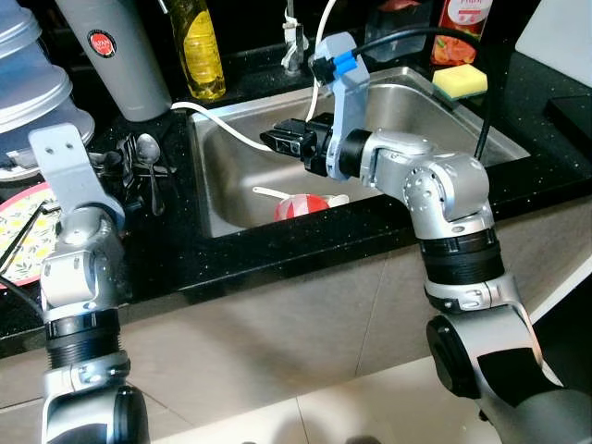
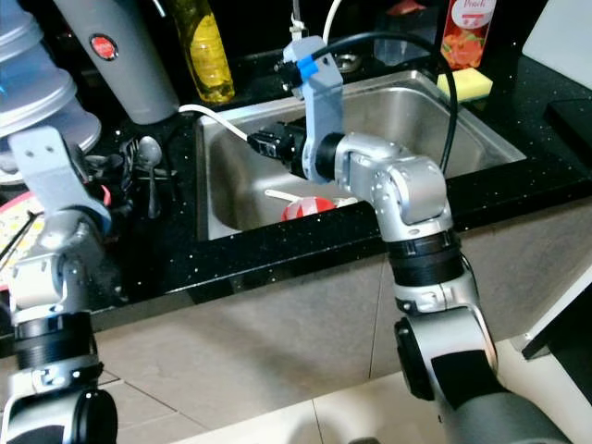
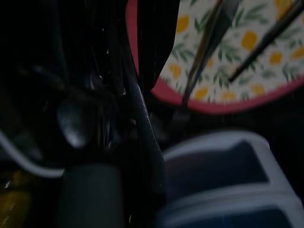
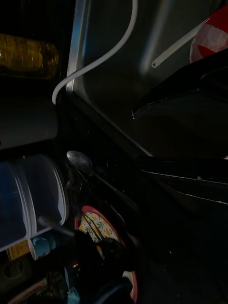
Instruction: Kitchen organization
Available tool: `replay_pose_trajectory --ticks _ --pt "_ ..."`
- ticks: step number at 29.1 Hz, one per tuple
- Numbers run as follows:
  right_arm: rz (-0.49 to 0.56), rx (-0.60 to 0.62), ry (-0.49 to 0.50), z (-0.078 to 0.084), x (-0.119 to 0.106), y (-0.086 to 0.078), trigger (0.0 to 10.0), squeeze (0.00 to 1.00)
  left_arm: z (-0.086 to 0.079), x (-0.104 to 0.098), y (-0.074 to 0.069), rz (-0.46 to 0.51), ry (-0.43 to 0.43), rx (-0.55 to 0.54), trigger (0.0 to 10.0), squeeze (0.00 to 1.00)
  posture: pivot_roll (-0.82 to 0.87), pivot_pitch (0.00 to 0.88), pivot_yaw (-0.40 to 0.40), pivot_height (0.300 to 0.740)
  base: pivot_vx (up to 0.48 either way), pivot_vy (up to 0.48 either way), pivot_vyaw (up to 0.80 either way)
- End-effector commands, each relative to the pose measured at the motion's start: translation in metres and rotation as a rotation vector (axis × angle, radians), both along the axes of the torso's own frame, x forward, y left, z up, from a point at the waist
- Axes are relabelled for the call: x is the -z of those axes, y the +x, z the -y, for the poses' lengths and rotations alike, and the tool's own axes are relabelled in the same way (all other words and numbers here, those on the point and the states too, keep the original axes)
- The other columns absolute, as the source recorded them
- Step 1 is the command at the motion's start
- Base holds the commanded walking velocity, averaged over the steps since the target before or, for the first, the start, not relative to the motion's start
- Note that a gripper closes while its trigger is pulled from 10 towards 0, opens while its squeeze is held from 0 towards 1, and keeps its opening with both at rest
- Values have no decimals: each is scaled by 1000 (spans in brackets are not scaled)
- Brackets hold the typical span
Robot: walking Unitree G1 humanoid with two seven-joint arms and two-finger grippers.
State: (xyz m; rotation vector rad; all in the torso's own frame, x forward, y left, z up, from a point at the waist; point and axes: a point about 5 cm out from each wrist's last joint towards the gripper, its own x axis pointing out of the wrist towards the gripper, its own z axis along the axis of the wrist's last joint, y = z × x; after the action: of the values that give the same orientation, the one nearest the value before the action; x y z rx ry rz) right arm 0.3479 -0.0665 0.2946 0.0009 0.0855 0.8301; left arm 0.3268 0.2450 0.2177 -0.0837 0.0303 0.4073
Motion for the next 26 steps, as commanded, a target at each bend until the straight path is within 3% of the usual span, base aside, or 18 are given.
replay_pose_trajectory --ticks 1,6,7,8,10,11,13,18,20,21,23,26 --pt "25 12 32 0 -1 0 10000 0 -2 -11 0 46 48 12 10000 0 -72 0 111 740 0 0 0" --pt "167 86 134 4 -12 3 10000 0 18 -24 5 101 81 155 10000 0 -72 0 117 740 0 0 0" --pt "234 115 216 11 -20 2 10000 0 34 -34 6 155 121 248 10000 0 -75 0 121 740 0 0 0" --pt "234 115 216 11 -20 2 10000 0 34 -34 6 155 121 248 10000 0 -75 0 121 740 0 0 0" --pt "227 121 281 18 -24 2 10000 0 53 -47 7 226 148 346 10000 0 -76 0 118 740 0 0 0" --pt "227 121 281 18 -24 2 10000 0 53 -47 7 226 148 346 10000 0 -76 0 118 740 0 0 0" --pt "228 144 304 23 -25 3 10000 0 72 -50 11 237 143 436 10000 0 -78 0 118 740 0 0 0" --pt "265 258 260 32 -23 8 10000 0 104 -28 25 132 53 632 10000 0 -97 0 128 740 0 0 0" --pt "320 320 205 35 -21 10 10000 0 126 -23 28 108 72 795 10000 0 -102 0 130 740 0 0 0" --pt "320 320 205 35 -21 10 10000 0 126 -23 28 108 72 795 10000 0 -102 0 130 740 0 0 0" --pt "344 332 184 34 -16 9 10000 0 146 -20 27 91 114 979 10000 0 -102 0 132 740 0 0 0" --pt "340 332 176 35 -13 8 10000 0 154 -17 30 64 132 1071 10000 0 -107 0 135 740 0 0 0"
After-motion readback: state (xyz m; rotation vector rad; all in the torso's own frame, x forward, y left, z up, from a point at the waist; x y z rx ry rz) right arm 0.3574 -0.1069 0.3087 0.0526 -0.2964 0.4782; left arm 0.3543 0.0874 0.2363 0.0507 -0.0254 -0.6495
